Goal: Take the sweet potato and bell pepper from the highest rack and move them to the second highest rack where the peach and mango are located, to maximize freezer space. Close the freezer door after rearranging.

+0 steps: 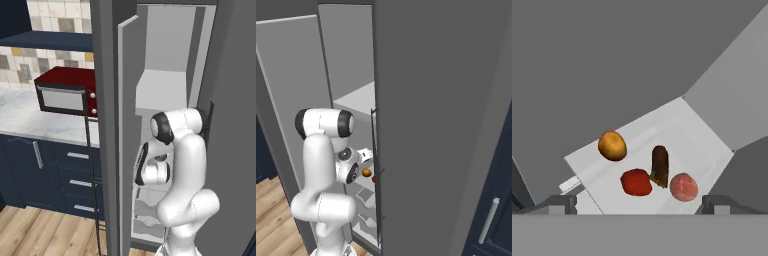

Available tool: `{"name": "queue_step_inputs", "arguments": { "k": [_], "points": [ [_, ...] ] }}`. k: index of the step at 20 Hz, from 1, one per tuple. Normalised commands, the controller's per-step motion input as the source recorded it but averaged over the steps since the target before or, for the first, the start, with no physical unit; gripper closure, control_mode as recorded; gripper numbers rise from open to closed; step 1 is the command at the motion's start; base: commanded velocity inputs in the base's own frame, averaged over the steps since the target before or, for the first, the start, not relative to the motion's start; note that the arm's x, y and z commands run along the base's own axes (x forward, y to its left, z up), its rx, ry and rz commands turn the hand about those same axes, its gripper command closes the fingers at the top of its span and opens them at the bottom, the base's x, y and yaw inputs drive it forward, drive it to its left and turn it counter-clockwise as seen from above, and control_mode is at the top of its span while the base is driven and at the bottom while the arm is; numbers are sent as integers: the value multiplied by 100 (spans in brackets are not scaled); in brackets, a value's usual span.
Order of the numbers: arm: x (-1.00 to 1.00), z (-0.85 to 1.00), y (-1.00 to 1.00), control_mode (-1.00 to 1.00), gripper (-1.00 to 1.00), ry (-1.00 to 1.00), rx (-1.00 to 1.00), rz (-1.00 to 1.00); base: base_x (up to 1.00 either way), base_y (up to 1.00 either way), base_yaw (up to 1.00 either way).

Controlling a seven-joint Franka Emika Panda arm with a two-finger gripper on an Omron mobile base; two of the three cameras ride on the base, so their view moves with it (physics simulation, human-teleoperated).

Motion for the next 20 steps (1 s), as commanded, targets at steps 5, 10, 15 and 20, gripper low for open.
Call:
{"name": "queue_step_inputs", "arguments": {
  "k": [5,10,15,20],
  "points": [
    [-80,62,0,-100,-100,0,0,0,0,0,0],
    [-81,61,0,-100,-100,0,0,0,0,0,0],
    [-85,53,0,-100,-100,0,0,0,0,0,0],
    [-97,35,0,-100,-100,0,0,-1,0,0,0]
  ]
}}
